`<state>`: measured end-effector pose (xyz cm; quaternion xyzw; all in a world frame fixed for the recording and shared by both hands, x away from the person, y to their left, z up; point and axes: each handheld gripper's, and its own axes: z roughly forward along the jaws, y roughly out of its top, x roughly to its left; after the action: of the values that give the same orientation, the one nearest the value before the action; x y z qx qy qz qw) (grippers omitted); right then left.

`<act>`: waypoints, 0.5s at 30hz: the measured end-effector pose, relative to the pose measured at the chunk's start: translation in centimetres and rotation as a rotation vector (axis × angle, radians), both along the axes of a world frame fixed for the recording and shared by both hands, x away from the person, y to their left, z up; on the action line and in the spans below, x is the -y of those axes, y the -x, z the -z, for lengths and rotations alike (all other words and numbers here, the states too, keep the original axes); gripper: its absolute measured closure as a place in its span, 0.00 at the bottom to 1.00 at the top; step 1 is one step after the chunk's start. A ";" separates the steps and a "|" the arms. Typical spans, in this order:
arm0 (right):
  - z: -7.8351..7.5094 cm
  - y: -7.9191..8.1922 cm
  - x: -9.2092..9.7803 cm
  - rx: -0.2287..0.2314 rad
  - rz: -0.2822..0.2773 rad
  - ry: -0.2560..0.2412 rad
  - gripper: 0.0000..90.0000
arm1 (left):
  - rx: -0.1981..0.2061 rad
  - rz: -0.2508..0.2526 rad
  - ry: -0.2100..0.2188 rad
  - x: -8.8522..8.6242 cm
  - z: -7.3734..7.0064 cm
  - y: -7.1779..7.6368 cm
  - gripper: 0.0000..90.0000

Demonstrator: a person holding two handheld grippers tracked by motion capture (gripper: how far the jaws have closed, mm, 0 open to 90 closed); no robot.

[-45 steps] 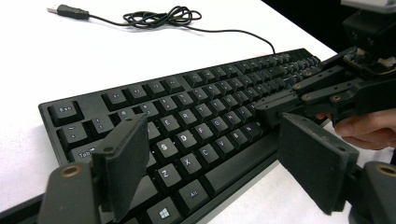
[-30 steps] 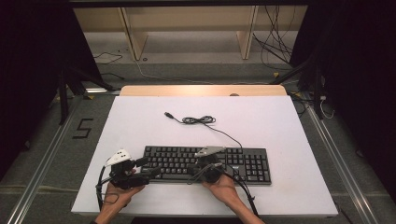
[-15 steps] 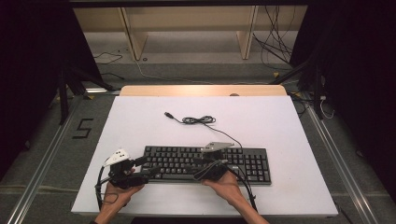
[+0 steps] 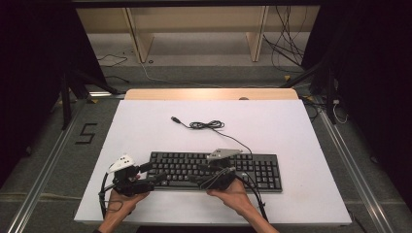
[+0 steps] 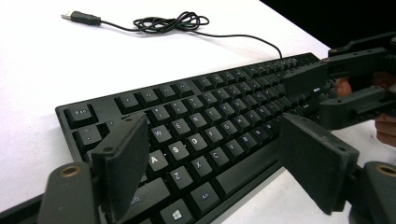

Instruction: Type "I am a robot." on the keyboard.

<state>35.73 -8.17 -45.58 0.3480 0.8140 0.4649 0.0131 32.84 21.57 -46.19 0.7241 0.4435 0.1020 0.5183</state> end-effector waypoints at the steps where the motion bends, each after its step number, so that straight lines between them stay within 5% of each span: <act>1: 0.0 0.1 -0.1 0.000 -0.003 0.002 0.44 | -0.002 -0.003 0.002 -0.1 0.0 0.0 0.27; 8: 0.2 0.5 -0.5 0.012 -0.029 0.011 0.48 | 0.002 -0.004 0.001 -0.1 0.0 0.0 0.27; 12: 0.2 0.8 -0.6 0.011 -0.040 0.016 0.57 | 0.003 -0.007 0.002 -0.1 0.0 0.0 0.27; 15: 0.4 1.1 -0.8 0.029 -0.045 0.036 0.74 | 0.003 -0.008 0.002 -0.1 0.0 0.0 0.27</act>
<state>34.65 -7.39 -45.97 0.3227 0.8295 0.4553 0.0208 32.86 21.71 -46.18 0.7214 0.4458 0.1048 0.5195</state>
